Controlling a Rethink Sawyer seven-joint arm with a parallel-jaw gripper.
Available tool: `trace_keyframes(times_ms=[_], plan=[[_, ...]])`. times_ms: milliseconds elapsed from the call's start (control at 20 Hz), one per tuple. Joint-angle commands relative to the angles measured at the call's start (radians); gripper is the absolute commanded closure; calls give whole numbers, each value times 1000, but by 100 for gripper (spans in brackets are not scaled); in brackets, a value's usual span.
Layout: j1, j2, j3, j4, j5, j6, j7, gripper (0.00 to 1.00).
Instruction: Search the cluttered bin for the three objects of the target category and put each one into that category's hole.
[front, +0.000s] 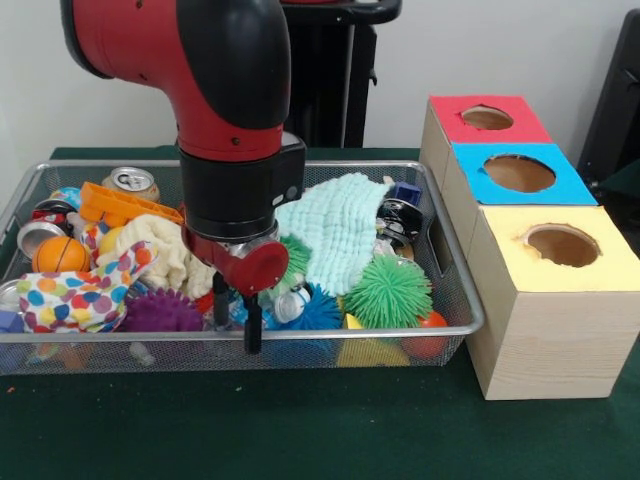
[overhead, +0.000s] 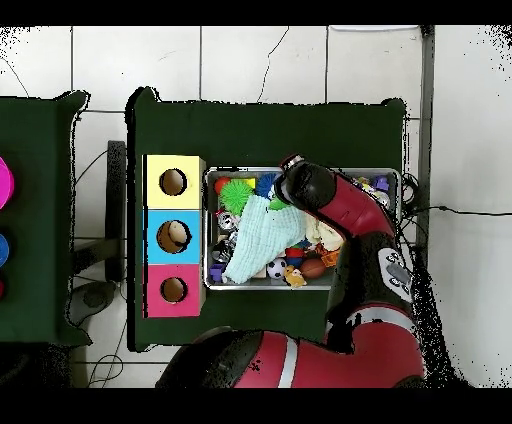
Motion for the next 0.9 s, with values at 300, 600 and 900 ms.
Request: trace_keyframes(times_ms=[300,600,900], plan=[[-26,-20,100,145,4,18,112,0],[-24,-42,91,140,4,58,107,0],[-21,-63,90,151,3,75,104,0]])
